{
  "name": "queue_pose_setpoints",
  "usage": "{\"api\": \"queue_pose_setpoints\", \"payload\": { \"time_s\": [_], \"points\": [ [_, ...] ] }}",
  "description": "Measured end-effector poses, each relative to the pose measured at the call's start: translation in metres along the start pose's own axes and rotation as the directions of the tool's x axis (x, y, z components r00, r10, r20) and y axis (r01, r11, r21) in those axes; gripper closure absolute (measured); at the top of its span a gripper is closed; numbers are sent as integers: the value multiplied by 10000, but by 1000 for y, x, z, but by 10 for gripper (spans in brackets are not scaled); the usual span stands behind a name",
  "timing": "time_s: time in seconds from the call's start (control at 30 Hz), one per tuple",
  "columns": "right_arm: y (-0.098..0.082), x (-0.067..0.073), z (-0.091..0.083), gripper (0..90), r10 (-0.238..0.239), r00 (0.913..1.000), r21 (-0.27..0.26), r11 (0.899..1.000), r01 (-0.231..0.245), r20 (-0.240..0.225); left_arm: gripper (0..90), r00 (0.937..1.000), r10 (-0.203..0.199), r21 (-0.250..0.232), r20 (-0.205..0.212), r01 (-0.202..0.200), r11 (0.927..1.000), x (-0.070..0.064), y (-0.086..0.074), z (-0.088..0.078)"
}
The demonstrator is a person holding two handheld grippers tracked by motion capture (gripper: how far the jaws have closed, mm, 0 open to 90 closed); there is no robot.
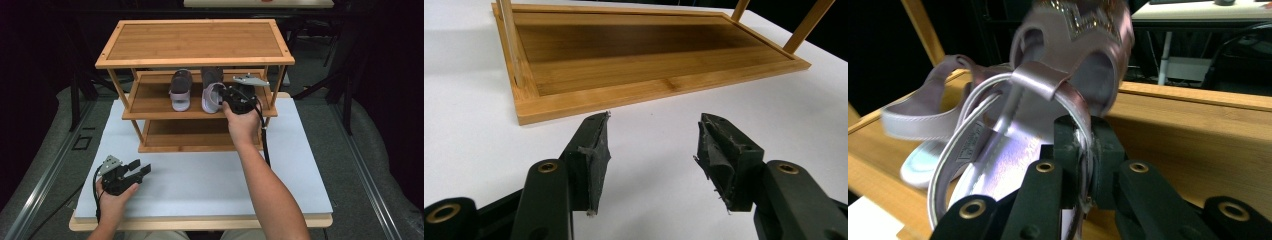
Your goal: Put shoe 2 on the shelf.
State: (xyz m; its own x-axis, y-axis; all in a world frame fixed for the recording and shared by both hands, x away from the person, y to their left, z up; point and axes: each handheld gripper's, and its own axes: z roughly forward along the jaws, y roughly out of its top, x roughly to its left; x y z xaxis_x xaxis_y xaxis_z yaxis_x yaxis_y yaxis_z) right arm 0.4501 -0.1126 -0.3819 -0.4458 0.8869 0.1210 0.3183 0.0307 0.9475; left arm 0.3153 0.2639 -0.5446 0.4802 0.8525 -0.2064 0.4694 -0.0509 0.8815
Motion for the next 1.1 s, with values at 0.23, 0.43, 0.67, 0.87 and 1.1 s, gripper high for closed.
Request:
{"api": "queue_pose_setpoints", "payload": {
  "time_s": [0.23, 0.43, 0.67, 0.87, 1.1],
  "points": [
    [0, 3, 16, 844, 69, 9993, -33, 10000, -68, 377, 463, 10000, -62, -45, 4, 62, 10000, 1, 0, 0],
    [4, 12, 28, 845, -87, 9981, 75, 9999, 83, 610, 464, 10000, -37, -21, -3, 37, 10000, 1, 1, 0],
    [4, 18, 40, 844, -140, 9942, 185, 9998, 121, 1068, 463, 10000, 27, -34, 89, -27, 10000, 1, 1, 0],
    [6, 19, 38, 844, -259, 9915, 462, 9987, 202, 1277, 464, 10000, -36, -82, 61, 37, 10000, 3, 1, -1],
    [11, 20, 37, 840, -511, 9938, 967, 9945, 415, 992, 463, 10000, -16, -87, 40, 16, 10000, 3, 2, -1]
  ]
}}
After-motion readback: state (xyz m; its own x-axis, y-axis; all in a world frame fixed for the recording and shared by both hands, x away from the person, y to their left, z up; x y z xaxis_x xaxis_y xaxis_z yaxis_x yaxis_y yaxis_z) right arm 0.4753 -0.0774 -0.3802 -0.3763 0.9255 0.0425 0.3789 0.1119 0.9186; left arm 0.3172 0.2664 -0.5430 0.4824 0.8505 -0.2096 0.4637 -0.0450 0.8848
